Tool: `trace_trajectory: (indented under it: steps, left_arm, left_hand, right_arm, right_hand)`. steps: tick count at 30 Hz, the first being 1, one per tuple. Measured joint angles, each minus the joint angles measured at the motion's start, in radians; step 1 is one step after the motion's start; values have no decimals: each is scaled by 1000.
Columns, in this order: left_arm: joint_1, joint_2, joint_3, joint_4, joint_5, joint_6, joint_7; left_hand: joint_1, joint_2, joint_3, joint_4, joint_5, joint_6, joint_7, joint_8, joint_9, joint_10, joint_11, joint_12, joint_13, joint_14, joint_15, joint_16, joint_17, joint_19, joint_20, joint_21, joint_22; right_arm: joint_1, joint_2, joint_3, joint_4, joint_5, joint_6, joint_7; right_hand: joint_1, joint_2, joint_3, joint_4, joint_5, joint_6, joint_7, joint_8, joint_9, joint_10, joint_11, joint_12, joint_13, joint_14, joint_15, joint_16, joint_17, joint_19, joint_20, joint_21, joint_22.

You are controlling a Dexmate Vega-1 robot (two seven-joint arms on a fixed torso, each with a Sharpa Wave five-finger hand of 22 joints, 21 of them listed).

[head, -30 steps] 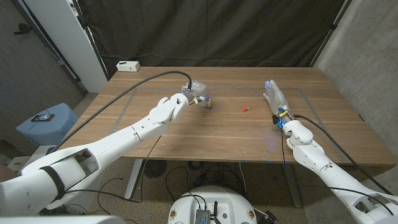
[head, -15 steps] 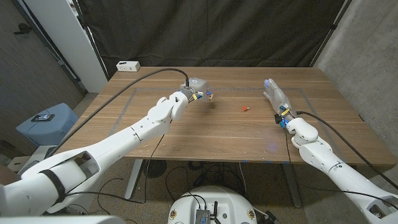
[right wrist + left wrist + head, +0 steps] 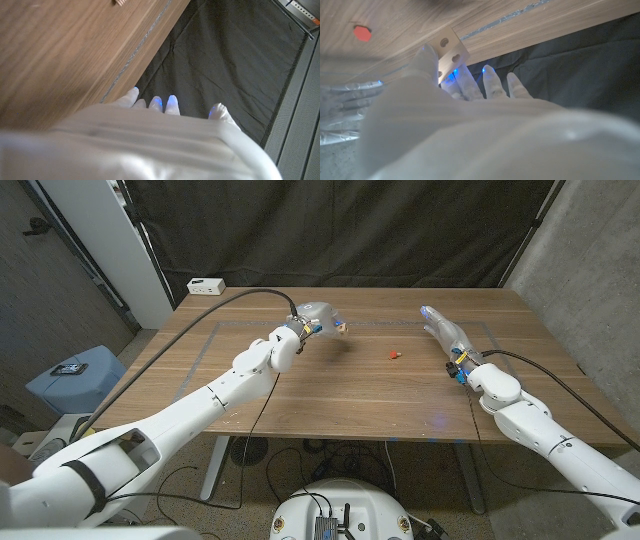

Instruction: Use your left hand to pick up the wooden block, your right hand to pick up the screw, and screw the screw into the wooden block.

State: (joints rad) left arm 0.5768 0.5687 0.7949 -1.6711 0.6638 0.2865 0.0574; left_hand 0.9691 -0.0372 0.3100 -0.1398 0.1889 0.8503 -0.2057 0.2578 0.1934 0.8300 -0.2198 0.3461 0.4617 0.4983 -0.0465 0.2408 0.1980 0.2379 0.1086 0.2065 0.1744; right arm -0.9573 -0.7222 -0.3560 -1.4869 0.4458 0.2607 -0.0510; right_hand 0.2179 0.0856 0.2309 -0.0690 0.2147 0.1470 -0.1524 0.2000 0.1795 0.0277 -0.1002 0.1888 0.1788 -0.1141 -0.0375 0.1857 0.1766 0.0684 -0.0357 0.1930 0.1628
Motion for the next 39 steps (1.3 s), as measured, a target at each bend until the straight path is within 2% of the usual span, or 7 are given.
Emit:
trace_trajectory:
  steps: [5, 11, 19, 20, 21, 30, 39]
  left_arm:
    - [15, 1, -22, 0, -76, -26, 29]
    - [28, 2, -40, -1, -133, -43, 50]
    - [43, 5, -60, -5, -191, -54, 65]
    - [43, 5, -61, -5, -191, -54, 65]
    - [44, 5, -63, -3, -237, -77, 75]
    - [51, 4, -88, 26, -334, -119, 78]
    - [52, -3, -104, 58, -419, -157, 79]
  left_hand:
    - [2, 7, -5, 3, 0, 0, 0, -2, 0, 0, 0, -6, 5, 13, -2, 7, 5, 40, -40, 16, 5]
    - [7, 12, -9, -1, 4, -15, 3, -12, 0, -4, -3, -14, 9, 13, -2, 7, 5, 46, -46, 17, 5]
    - [11, 15, -12, -4, 4, -24, -6, -16, 3, -14, -4, -19, 14, -1, -1, 3, 5, 39, -48, 17, 9]
    - [13, 17, -12, -4, 4, -25, -7, -16, 4, -14, -4, -22, 14, -8, 0, 1, 5, 35, -46, 15, 10]
    - [13, 17, -14, -3, 4, -25, -7, -20, 5, -14, -4, -22, 14, -8, 0, -1, 5, 31, -43, 12, 10]
    - [8, 21, -17, -1, 4, -36, -7, -23, 6, -16, -2, -22, 19, -18, 0, -5, 5, 20, -44, 11, 10]
    - [12, 25, -18, -2, 4, -39, -11, -30, 5, -18, 0, -24, 21, -18, 0, -5, 4, 11, -36, 2, 10]
  right_arm:
    - [-4, -29, -2, -23, -30, -5, 0]
    - [-4, -52, -5, -40, -68, -6, -1]
    - [-1, -85, -8, -62, -122, -31, 22]
    - [9, -118, -13, -83, -130, -35, 28]
    - [10, -120, -14, -84, -133, -37, 30]
    - [41, -174, -29, -108, -199, -63, 78]
    - [72, -217, -45, -129, -258, -93, 112]
  right_hand:
    - [20, -9, 8, -18, 0, 21, -6, 4, 0, 8, 2, 4, 0, 9, 2, 8, 0, 10, 0, 0, 0]
    - [73, 10, 31, -52, -5, 39, -10, 8, 0, 21, -4, 4, 0, 23, 2, 8, 0, 29, -3, 0, 0]
    - [121, 8, 52, -84, 0, 46, -3, 8, 0, 28, 0, 4, 0, 29, 7, 8, 0, 39, -4, 0, 0]
    - [122, 7, 55, -86, 0, 46, -3, 8, 0, 28, 0, 4, 0, 29, 7, 8, 0, 41, -5, 0, 0]
    - [131, 2, 57, -89, 0, 46, -3, 8, 0, 28, 0, 4, 0, 29, 7, 8, 0, 41, -5, 0, 0]
    - [166, -5, 71, -103, 4, 53, -10, 8, 0, 13, 15, 0, 0, 28, 7, 8, 0, 41, -5, 0, 0]
    - [201, -4, 81, -113, 12, 62, -19, 8, 5, 13, 7, 0, 0, 28, 7, 8, 0, 45, -1, -5, 0]
